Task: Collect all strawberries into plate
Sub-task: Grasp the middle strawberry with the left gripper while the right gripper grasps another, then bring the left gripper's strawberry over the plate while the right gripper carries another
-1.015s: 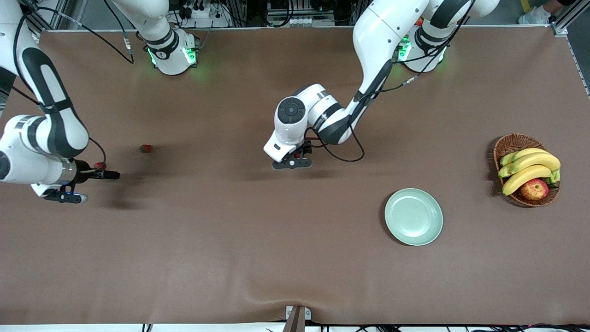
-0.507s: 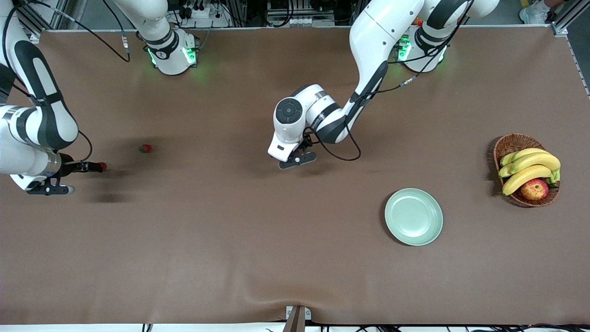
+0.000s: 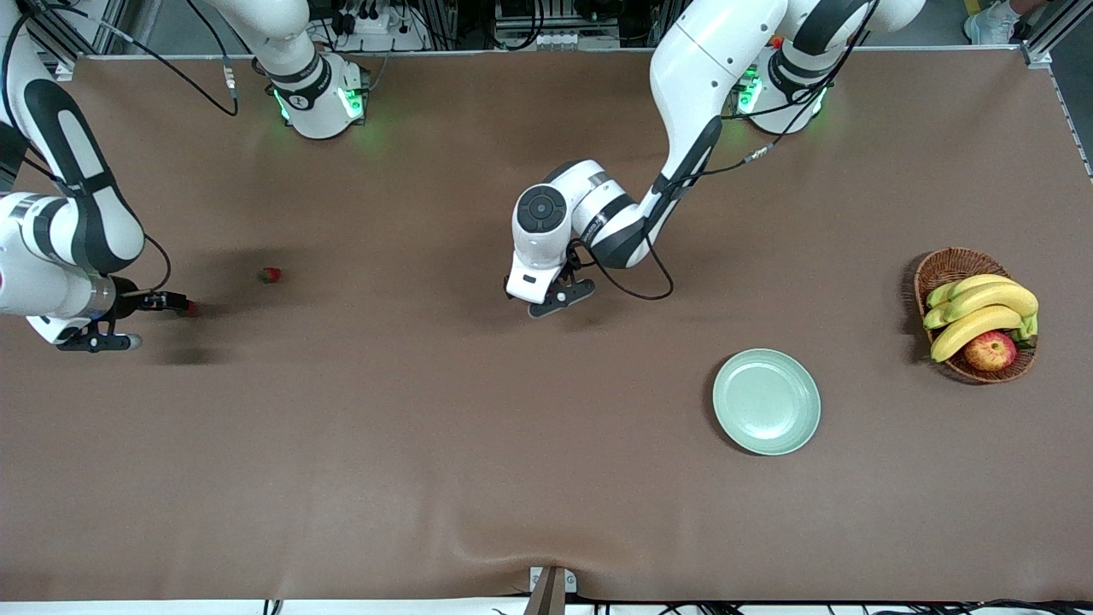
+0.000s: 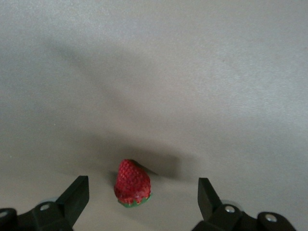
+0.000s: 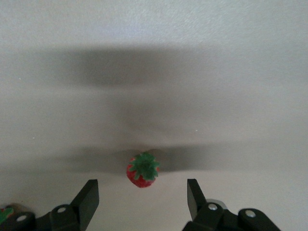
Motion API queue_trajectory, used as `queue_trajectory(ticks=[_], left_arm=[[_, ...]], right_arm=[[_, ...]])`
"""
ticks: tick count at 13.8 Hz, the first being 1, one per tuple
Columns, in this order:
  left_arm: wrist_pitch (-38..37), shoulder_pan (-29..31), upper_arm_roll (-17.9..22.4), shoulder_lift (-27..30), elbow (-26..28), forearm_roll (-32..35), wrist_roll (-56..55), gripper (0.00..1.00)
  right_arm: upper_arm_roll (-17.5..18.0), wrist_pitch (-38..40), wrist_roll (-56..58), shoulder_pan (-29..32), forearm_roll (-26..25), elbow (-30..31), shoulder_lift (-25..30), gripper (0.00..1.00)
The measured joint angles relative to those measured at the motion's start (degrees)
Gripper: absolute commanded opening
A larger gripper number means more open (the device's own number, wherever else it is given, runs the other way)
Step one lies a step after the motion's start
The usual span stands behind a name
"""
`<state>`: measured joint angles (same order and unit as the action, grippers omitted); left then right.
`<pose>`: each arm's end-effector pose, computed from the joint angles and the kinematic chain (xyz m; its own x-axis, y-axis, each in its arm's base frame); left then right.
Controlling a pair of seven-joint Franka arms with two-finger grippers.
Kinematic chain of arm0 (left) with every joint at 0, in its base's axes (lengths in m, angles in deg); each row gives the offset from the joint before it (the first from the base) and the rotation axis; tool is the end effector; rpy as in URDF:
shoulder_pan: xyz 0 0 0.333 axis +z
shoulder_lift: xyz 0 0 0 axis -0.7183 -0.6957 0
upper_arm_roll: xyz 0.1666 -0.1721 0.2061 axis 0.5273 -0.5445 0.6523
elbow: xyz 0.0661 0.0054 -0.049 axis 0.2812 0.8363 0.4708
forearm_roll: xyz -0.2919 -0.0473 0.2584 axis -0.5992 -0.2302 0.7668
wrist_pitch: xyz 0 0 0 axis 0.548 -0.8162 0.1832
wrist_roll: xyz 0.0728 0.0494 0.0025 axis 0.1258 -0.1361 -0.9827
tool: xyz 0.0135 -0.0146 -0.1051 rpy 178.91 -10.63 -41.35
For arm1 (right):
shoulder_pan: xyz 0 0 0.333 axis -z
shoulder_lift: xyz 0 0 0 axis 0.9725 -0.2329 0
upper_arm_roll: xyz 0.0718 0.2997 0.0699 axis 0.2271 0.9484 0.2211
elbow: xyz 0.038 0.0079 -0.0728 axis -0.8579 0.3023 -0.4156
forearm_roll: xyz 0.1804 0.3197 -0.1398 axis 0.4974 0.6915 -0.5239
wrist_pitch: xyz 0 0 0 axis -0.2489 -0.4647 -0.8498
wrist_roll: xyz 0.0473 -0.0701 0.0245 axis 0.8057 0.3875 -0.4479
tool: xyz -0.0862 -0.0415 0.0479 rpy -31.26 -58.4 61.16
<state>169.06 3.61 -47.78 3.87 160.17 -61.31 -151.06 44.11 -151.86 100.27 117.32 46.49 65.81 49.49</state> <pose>0.4502 -0.5411 0.1871 0.9035 0.4197 -0.0871 0.4215 -0.9068 0.0025 0.5308 -0.2260 0.2048 0.9677 0.0099 -0.2517 0.0111 -0.9999 0.0036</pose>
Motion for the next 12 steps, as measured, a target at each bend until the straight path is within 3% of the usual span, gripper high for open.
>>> queue_trajectory(ticks=[1,3,6,8,9,10,12], left_arm=[[0.1,0.0,0.0,0.0,0.2,0.0,0.0,0.95],[0.1,0.0,0.0,0.0,0.7,0.0,0.0,0.69],[0.1,0.0,0.0,0.0,1.4,0.0,0.0,0.47],[0.2,0.0,0.0,0.0,1.5,0.0,0.0,0.21],[0.2,0.0,0.0,0.0,1.5,0.0,0.0,0.04],[0.2,0.0,0.0,0.0,1.5,0.0,0.0,0.00],[0.2,0.0,0.0,0.0,1.5,0.0,0.0,0.00]], right_arm=[[0.1,-0.1,0.0,0.0,0.0,0.1,-0.5,0.73],[0.2,-0.2,0.0,-0.1,0.0,0.2,-1.3,0.61],[0.2,-0.3,0.0,-0.1,0.0,0.2,-1.7,0.58],[0.2,-0.3,0.0,-0.1,0.0,0.2,-2.0,0.58],[0.2,-0.4,0.0,0.0,-0.1,0.2,-2.2,0.58],[0.1,-0.6,0.0,0.0,-0.1,0.2,-2.3,0.58],[0.0,-1.0,0.0,0.0,-0.2,0.2,-2.6,0.33]])
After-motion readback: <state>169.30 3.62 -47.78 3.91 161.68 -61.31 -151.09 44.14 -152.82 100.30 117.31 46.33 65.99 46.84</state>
